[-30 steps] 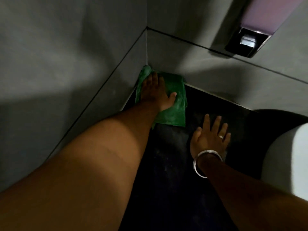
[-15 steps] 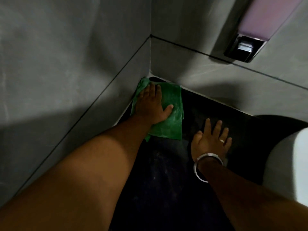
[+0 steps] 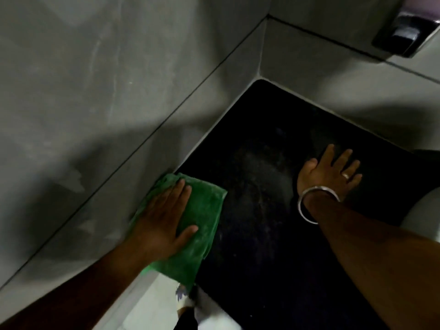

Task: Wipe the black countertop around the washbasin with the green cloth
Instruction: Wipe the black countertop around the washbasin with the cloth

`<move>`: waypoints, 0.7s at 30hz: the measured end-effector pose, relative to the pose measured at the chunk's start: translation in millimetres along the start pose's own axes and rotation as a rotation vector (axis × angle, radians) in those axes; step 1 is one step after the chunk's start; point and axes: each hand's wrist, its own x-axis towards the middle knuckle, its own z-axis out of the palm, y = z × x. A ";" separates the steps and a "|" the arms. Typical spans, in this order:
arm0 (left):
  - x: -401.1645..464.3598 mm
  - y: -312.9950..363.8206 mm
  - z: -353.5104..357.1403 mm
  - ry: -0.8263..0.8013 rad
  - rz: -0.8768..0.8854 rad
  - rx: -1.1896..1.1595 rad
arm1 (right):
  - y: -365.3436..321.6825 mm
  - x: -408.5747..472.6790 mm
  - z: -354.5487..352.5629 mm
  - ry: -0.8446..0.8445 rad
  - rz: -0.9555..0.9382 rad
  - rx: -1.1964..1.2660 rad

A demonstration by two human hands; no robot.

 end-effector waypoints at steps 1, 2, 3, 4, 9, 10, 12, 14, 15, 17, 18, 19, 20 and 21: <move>4.1 5.7 -0.5 -0.009 -0.033 -0.011 | 1.1 0.8 0.4 -0.014 0.005 -0.004; 13.0 13.5 -2.5 -0.012 -0.064 -0.026 | 1.7 1.3 0.8 -0.024 0.007 -0.004; 25.2 22.1 -4.5 -0.006 -0.082 -0.036 | 1.4 1.3 1.0 -0.025 0.003 0.004; 40.5 29.9 -5.6 0.017 -0.084 -0.033 | 0.7 0.5 0.8 -0.022 0.000 0.010; 117.5 57.7 -22.3 0.098 -0.047 0.014 | 2.5 -1.6 -1.4 -0.032 0.000 -0.001; 117.5 55.4 -22.0 0.096 -0.024 0.029 | 2.7 -0.5 -2.1 -0.034 -0.001 -0.005; 88.7 39.9 -16.1 0.081 0.031 0.026 | 2.2 -1.3 -4.6 -0.036 0.000 0.011; 38.2 11.9 -2.2 0.069 0.045 0.017 | 1.4 -3.2 -6.3 -0.034 -0.005 0.005; 12.1 -1.5 2.7 0.057 0.061 0.017 | 1.6 -3.7 -6.8 -0.039 -0.002 -0.002; -22.1 -24.9 6.9 0.022 0.140 0.050 | 1.5 -2.7 -9.2 -0.055 0.003 -0.004; -29.9 -32.9 7.9 0.008 0.169 0.074 | 1.4 -3.5 -9.5 -0.059 0.000 -0.006; -31.3 -38.0 8.5 -0.008 0.184 0.088 | 0.4 -3.5 -8.5 -0.053 -0.003 -0.012; -29.4 -36.8 8.2 -0.020 0.189 0.099 | 1.0 -2.9 -6.1 -0.040 -0.005 -0.020; -25.2 -30.4 7.2 -0.021 0.173 0.116 | 0.7 -1.6 -3.9 -0.031 -0.006 -0.022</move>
